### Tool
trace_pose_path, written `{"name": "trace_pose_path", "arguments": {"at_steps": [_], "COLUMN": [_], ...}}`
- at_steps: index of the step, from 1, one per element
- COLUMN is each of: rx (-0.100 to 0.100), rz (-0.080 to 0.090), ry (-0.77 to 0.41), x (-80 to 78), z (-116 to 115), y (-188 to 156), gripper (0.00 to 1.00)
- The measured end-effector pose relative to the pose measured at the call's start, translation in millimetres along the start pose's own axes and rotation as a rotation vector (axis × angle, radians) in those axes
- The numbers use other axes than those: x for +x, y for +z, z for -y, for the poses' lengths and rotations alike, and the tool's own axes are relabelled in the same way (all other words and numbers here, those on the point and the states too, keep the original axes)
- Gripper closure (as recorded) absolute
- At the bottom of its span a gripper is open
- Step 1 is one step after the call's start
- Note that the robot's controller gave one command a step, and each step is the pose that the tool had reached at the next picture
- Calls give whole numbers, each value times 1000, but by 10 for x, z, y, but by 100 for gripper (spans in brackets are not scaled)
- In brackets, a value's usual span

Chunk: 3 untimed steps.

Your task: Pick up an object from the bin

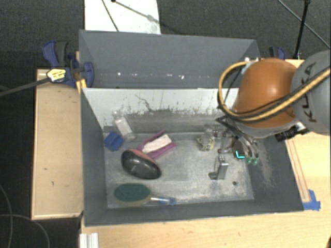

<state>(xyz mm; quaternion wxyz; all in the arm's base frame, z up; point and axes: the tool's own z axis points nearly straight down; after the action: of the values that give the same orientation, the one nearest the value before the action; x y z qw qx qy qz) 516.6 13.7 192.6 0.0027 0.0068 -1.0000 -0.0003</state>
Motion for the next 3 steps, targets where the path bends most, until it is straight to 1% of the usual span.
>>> {"name": "trace_pose_path", "arguments": {"at_steps": [1, 2, 3], "rx": [0, 1, 1], "rz": [6, 14, 15], "ry": [91, -71, -26], "x": [-763, -765, -754], "z": [340, 458, 617], "y": [1259, 905, 813], "gripper": [0, 0, 0]}}
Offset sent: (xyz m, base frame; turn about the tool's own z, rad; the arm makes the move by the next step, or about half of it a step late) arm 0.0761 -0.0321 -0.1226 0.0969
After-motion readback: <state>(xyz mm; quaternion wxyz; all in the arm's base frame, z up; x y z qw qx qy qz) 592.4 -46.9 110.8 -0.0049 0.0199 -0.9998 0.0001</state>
